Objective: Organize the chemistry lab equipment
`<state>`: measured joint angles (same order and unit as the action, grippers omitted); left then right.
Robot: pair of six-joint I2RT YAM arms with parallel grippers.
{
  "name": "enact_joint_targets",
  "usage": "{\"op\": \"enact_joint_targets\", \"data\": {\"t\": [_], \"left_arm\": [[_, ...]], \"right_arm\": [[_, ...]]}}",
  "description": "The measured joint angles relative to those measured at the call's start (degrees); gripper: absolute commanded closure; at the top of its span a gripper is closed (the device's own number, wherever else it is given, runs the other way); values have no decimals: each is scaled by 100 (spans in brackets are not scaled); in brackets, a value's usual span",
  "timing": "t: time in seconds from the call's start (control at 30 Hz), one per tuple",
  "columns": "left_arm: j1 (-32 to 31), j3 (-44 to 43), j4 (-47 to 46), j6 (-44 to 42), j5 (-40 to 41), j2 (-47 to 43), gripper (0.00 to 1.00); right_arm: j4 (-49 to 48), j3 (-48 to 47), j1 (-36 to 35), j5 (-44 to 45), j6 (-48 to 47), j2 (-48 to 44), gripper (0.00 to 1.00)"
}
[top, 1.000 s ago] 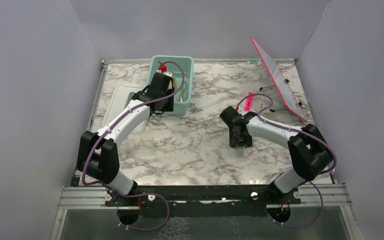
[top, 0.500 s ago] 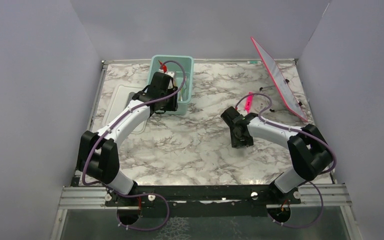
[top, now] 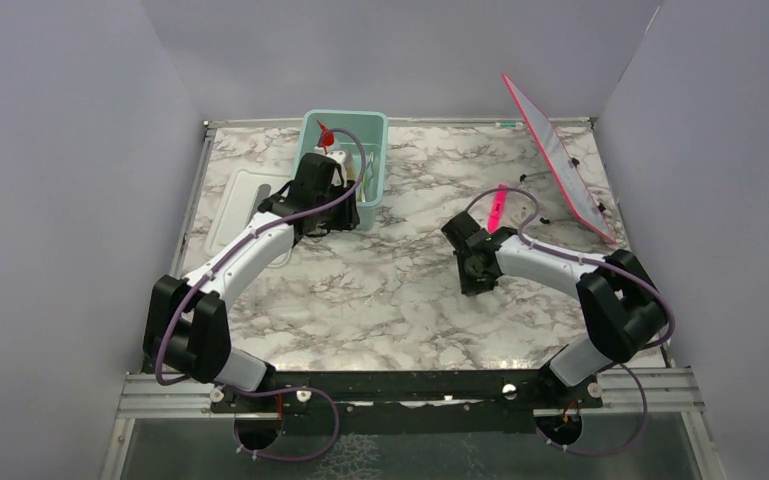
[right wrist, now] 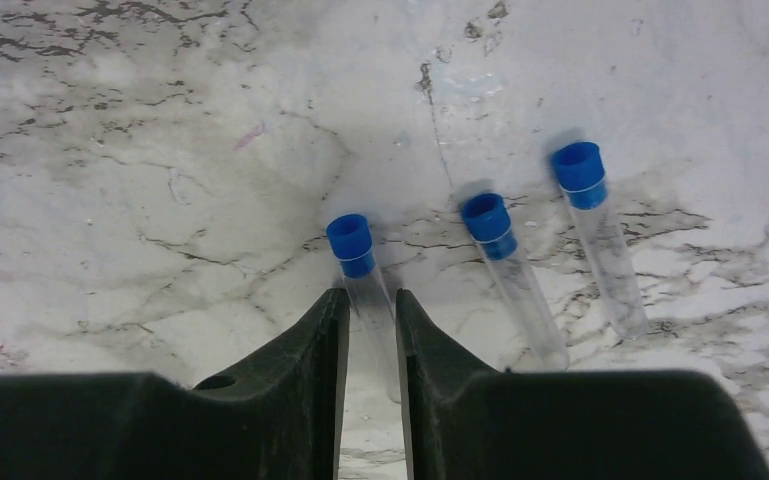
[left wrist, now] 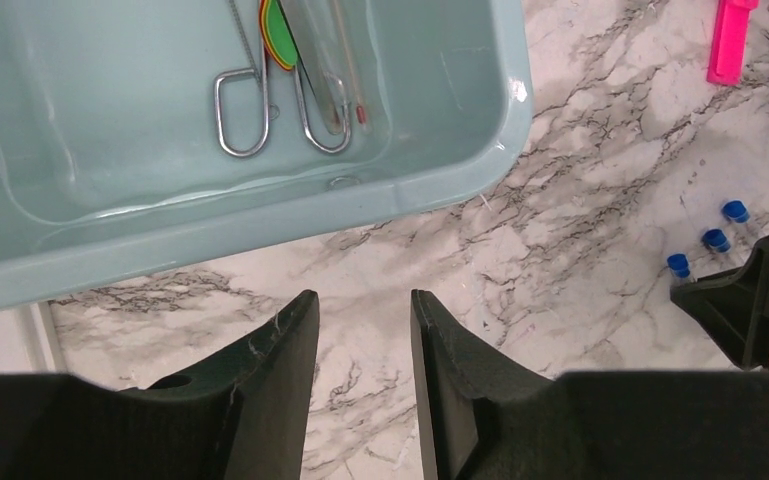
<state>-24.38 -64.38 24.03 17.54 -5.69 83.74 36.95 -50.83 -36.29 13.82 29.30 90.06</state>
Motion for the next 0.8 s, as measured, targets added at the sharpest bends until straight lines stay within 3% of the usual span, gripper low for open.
{"op": "enact_joint_targets", "data": {"t": [0.2,0.33,0.4,0.63,0.8], "left_arm": [[-11,155,-70,87,-131,-125,52],[-13,284,-153,175,-249,-221,45],[-13,389,-190,232,-299,-293,43],[-13,557,-306,564,-603,-509,35],[-13,852,-918,1019,-1327,-938,33]], "right_arm": [[-116,-11,2,-192,-201,55,74],[-160,-46,4,-313,-374,105,89],[-188,-70,2,-358,-431,118,92],[-761,-70,2,-662,-457,-59,93],[-1512,-131,2,-1176,-317,-977,93]]}}
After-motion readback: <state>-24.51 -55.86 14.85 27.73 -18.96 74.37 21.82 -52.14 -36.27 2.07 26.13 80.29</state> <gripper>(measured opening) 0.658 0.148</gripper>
